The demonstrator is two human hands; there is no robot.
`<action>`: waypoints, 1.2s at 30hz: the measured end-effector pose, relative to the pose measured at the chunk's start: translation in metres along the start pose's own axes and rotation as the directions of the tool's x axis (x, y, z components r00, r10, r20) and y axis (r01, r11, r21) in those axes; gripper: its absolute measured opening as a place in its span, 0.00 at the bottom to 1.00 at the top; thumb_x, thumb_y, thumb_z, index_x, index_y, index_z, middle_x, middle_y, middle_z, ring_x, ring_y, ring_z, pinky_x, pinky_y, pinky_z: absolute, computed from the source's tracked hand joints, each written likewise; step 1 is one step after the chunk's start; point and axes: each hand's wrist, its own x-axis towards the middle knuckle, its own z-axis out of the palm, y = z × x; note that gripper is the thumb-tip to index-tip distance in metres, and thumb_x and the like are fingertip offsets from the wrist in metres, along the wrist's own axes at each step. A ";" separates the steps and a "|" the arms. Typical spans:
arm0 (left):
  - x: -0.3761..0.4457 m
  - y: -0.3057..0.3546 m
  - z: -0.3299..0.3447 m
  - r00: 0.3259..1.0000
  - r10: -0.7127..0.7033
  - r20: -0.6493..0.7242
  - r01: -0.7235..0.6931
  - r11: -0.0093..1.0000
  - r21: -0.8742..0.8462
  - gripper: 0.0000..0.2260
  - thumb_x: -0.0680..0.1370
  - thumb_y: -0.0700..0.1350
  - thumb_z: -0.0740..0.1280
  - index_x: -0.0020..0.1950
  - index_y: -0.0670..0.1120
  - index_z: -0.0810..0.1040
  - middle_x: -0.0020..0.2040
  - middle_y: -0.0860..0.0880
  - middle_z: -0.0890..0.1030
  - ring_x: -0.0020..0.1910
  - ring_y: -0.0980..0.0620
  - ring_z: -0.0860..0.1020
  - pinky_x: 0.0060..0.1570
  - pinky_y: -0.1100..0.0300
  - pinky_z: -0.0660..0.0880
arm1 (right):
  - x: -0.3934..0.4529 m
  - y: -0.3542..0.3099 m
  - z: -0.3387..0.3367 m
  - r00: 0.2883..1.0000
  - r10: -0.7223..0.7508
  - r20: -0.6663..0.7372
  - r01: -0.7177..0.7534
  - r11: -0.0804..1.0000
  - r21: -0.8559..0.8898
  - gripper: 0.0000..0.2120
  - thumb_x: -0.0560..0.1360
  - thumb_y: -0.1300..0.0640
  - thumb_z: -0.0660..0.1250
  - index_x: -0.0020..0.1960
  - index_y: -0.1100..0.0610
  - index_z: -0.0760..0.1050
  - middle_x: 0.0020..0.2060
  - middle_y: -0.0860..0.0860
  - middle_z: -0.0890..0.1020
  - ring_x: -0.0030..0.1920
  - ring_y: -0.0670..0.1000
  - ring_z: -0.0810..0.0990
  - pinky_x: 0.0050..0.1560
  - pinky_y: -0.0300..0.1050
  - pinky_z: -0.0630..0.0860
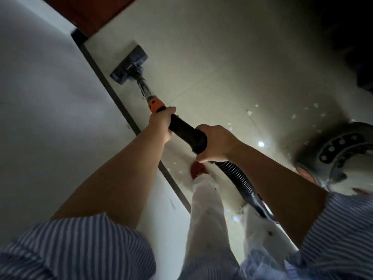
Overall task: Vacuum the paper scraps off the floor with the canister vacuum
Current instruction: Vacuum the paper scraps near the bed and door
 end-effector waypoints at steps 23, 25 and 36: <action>0.007 0.010 -0.017 0.983 0.096 0.158 -0.091 0.995 -0.038 0.05 0.71 0.36 0.67 0.41 0.38 0.72 0.34 0.45 0.73 0.33 0.48 0.75 0.35 0.58 0.73 | -0.013 -0.039 -0.005 0.991 0.061 -0.119 -0.068 0.996 -0.059 0.20 0.64 0.57 0.73 0.52 0.54 0.69 0.38 0.50 0.77 0.37 0.53 0.78 0.44 0.47 0.79; -0.015 -0.004 -0.002 0.974 0.104 0.201 -0.092 0.993 -0.070 0.08 0.71 0.34 0.66 0.36 0.40 0.69 0.33 0.45 0.72 0.31 0.48 0.74 0.36 0.58 0.73 | -0.039 -0.029 -0.014 0.988 0.088 -0.129 -0.097 0.993 -0.066 0.19 0.63 0.57 0.73 0.50 0.53 0.68 0.38 0.51 0.78 0.36 0.52 0.78 0.44 0.47 0.79; -0.149 -0.091 0.077 0.931 0.130 0.342 -0.106 0.990 -0.089 0.14 0.75 0.31 0.61 0.33 0.42 0.62 0.31 0.46 0.67 0.28 0.51 0.69 0.31 0.59 0.69 | -0.182 0.049 -0.041 0.973 0.145 -0.181 -0.167 0.979 -0.114 0.17 0.63 0.56 0.72 0.49 0.55 0.71 0.31 0.49 0.78 0.35 0.51 0.78 0.42 0.45 0.78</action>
